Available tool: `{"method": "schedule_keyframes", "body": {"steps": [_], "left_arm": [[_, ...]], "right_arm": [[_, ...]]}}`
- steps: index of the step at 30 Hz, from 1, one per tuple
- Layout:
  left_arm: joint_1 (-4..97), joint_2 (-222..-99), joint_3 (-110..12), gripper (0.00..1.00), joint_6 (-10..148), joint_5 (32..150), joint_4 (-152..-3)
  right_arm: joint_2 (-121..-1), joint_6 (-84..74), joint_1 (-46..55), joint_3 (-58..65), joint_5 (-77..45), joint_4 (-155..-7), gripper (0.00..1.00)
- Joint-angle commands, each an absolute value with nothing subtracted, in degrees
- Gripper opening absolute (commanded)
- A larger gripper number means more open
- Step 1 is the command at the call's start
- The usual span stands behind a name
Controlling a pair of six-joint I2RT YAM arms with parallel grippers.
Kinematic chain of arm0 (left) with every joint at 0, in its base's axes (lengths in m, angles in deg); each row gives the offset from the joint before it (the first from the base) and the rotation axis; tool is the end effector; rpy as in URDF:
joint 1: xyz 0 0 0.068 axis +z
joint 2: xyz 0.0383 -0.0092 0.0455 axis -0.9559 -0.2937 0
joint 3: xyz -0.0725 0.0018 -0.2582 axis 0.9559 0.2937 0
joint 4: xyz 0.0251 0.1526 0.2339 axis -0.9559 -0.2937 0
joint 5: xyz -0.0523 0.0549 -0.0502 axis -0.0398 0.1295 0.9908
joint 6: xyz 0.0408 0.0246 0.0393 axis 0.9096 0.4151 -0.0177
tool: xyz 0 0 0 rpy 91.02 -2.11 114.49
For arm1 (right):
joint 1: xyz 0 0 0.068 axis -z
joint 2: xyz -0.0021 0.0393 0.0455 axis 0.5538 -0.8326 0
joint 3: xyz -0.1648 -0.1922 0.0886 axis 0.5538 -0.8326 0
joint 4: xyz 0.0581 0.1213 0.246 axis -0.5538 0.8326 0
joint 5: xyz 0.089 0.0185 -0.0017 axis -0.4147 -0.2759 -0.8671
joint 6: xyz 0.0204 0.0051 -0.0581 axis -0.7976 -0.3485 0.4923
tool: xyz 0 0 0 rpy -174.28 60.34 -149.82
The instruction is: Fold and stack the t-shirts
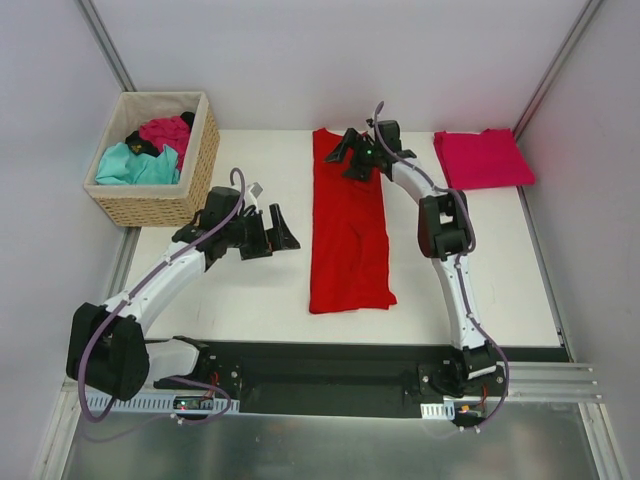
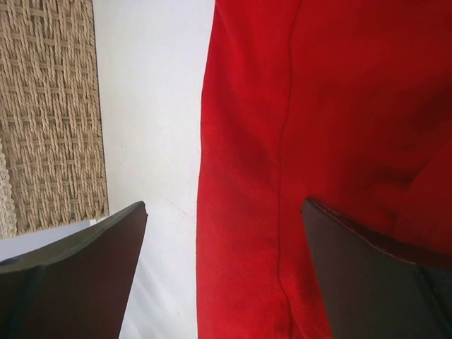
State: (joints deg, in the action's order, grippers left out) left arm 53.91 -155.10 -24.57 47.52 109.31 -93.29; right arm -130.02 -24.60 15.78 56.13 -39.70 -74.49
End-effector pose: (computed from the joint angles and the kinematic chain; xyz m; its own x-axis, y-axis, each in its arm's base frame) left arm 0.2707 -0.1154 0.2427 -0.8113 -0.2297 -0.5377 0.2353 0.7136 -0.6599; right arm 0.5755 0.2106 0.1447 -0.7233 0.1665 -0.6701 -0.4122 0.6745 0.6125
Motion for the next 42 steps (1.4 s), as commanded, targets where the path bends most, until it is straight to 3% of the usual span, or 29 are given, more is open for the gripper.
{"method": "schedule_keyframes", "body": {"steps": [1, 4, 9, 14, 16, 22, 25, 33, 42], "left_arm": [[54.8, -156.2, -23.8, 0.99, 46.2, 111.6, -90.4], [54.8, -156.3, -23.6, 0.99, 46.1, 112.2, -89.6], [54.7, -154.6, -23.3, 0.99, 46.4, 112.7, -88.3], [54.6, -153.4, -19.7, 0.99, 45.5, 111.9, -88.0], [53.7, -152.7, -16.9, 0.99, 44.0, 111.1, -86.6], [47.3, -150.6, -6.8, 0.99, 38.2, 110.3, -78.3], [44.7, -151.1, -2.5, 0.99, 34.7, 111.0, -71.1], [39.3, -156.8, 5.1, 0.99, 27.9, 110.0, -51.4], [37.9, -168.2, 6.5, 0.98, 25.4, 110.4, -39.7]], "right_arm": [[-133.7, -27.4, 15.3, 63.5, -36.6, -74.7, 0.96], [-130.1, -27.2, 15.4, 59.8, -36.1, -78.1, 0.96], [-104.1, -18.8, 14.9, 39.2, -33.0, -85.9, 0.96], [-81.7, -12.1, 13.9, 22.9, -27.0, -72.6, 0.96], [-72.5, -12.9, 13.9, 10.7, -24.5, -66.9, 0.96], [-51.2, -13.7, 13.8, -23.8, -17.3, -64.2, 0.97], [-39.6, -14.5, 13.8, -32.9, -15.8, -63.1, 0.98], [-24.6, -14.4, 13.7, -41.7, -17.7, -56.8, 0.97], [-17.8, -14.4, 13.7, -43.6, -17.3, -50.8, 0.97]]}}
